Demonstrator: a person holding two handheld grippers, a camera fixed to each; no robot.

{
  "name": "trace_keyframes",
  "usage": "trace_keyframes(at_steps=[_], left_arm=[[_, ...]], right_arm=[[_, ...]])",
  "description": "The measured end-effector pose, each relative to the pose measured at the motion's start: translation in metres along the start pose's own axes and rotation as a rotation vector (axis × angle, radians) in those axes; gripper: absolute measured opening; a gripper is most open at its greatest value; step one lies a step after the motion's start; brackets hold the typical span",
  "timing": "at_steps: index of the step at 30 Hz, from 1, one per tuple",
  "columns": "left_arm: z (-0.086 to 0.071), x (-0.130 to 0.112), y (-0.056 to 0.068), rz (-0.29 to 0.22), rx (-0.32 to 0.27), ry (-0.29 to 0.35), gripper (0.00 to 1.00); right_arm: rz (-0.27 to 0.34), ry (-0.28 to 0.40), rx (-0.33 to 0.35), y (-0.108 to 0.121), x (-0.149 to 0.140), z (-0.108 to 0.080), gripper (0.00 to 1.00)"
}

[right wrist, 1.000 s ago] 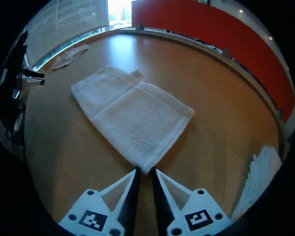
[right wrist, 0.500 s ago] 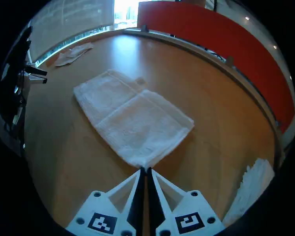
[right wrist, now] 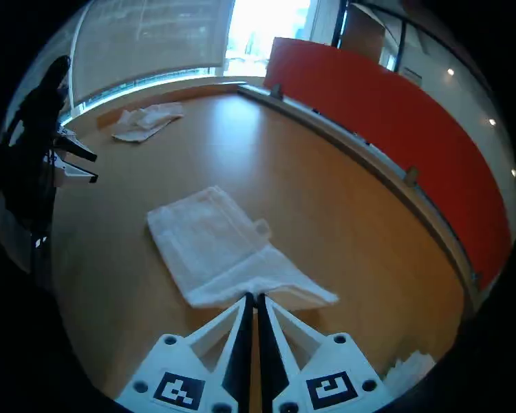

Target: Fold towel

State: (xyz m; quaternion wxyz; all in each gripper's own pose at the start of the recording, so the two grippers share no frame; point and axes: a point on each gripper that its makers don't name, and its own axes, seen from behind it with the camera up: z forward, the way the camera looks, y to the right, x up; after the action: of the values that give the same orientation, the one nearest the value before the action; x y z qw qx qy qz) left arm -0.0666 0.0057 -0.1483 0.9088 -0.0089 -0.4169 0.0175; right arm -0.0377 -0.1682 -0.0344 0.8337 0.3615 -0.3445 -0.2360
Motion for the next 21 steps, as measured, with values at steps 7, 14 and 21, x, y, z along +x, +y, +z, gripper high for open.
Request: trace_keyframes(at_steps=[7,14,21], left_arm=[[-0.001,0.0,-0.003,-0.01,-0.002,0.004,0.93],[-0.002,0.0,-0.008,-0.011,-0.006,0.007,0.93],[-0.002,-0.001,-0.007,-0.007,-0.016,0.003,0.93]], right_arm=[[-0.04,0.027,0.016,-0.007,0.029,0.004,0.04],[-0.064,0.027,0.03,-0.014,0.038,0.008,0.04],[-0.114,0.032,0.084,-0.035,0.061,0.022,0.04]])
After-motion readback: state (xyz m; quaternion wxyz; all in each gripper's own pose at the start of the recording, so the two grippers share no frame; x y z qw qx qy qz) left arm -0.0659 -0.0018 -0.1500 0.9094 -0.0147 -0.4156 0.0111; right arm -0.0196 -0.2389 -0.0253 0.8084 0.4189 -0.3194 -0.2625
